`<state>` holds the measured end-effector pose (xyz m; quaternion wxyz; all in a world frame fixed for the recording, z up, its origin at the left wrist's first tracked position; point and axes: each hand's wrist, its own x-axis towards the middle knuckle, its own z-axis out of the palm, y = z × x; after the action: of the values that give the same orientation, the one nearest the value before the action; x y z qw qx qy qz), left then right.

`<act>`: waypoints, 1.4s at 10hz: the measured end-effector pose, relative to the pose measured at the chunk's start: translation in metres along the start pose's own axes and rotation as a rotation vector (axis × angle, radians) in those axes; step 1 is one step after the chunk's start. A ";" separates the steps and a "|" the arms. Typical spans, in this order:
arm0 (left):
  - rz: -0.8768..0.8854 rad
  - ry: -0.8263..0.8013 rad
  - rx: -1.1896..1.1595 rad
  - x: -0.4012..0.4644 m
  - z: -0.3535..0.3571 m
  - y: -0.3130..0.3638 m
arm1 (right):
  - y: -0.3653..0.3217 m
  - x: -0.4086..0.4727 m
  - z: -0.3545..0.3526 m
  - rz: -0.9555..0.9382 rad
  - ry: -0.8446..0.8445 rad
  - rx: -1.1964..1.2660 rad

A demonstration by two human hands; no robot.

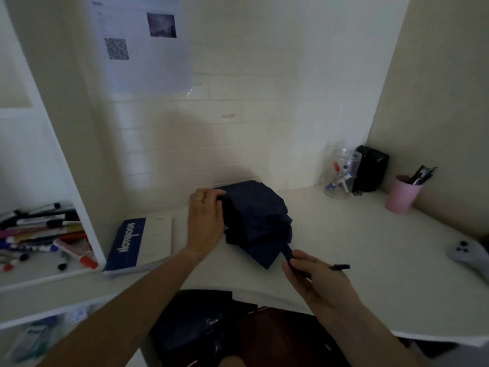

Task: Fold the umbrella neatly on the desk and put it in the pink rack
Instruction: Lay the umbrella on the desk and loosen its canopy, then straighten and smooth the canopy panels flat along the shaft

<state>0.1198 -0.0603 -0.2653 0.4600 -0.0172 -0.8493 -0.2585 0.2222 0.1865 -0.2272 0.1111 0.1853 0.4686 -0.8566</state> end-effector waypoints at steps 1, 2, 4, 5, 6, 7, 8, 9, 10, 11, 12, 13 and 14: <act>0.449 -0.337 -0.092 -0.020 -0.003 0.039 | 0.006 -0.004 -0.012 0.010 0.060 -0.033; 0.528 -0.594 0.212 -0.033 0.016 0.033 | 0.012 -0.008 -0.031 -0.014 0.128 -0.061; 0.128 -0.895 0.509 -0.009 0.037 0.002 | 0.047 0.005 -0.074 -0.008 0.213 -0.052; 0.026 -0.964 0.580 0.002 0.054 -0.004 | 0.081 0.024 -0.094 0.118 0.192 0.184; 0.025 -0.939 0.660 0.015 0.059 -0.009 | 0.251 0.025 -0.162 0.152 0.221 -0.235; 0.031 -0.903 0.741 0.033 0.072 -0.006 | 0.269 0.044 -0.136 0.149 0.254 -0.283; 0.052 -0.900 0.769 0.034 0.076 -0.002 | 0.235 0.039 -0.114 0.259 0.119 -0.199; 0.071 -0.843 0.720 0.013 0.070 0.002 | 0.134 0.039 -0.125 0.322 0.070 -0.181; 0.101 -0.691 0.648 -0.005 0.055 0.012 | 0.127 0.027 -0.126 0.181 0.063 -0.232; 0.336 -0.516 0.510 -0.026 0.039 0.029 | 0.138 0.033 -0.125 0.112 0.101 -0.256; 0.446 -0.640 0.213 -0.058 0.025 0.044 | 0.139 0.032 -0.126 0.028 0.116 -0.327; 0.284 -0.951 0.162 -0.083 0.022 0.037 | 0.133 0.026 -0.125 -0.244 0.164 -0.731; 0.288 -1.024 0.203 -0.085 0.024 0.024 | 0.094 0.031 -0.113 -0.590 0.262 -1.050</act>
<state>0.1567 -0.0111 -0.3324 0.0173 -0.2130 -0.9745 -0.0681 0.2525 0.2313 -0.3675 -0.1128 0.0718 0.8691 -0.4763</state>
